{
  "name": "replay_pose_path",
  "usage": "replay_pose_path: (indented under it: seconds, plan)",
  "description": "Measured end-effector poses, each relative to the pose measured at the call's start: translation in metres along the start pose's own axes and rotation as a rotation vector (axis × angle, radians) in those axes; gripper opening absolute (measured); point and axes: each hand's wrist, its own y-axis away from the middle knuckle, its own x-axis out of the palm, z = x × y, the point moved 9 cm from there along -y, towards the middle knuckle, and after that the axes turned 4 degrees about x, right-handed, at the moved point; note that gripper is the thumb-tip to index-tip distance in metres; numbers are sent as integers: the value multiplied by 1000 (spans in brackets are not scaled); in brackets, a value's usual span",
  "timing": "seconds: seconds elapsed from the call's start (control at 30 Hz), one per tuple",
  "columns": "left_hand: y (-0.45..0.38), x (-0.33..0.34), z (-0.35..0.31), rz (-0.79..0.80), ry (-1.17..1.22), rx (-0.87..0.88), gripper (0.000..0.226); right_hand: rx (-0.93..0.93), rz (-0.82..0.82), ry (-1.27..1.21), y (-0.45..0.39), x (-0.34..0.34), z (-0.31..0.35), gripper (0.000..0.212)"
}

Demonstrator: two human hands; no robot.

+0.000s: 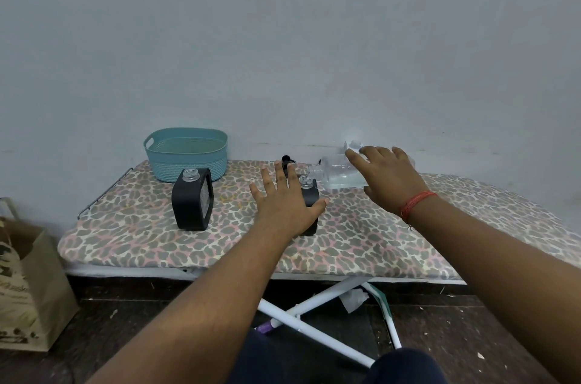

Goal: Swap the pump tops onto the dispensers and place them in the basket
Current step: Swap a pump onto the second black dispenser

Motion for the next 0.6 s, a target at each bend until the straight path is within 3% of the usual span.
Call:
replay_pose_path:
  seconds: [0.6]
  plan:
    - [-2, 2, 0, -3, -12, 5, 110, -5, 11, 4, -2, -3, -1, 79]
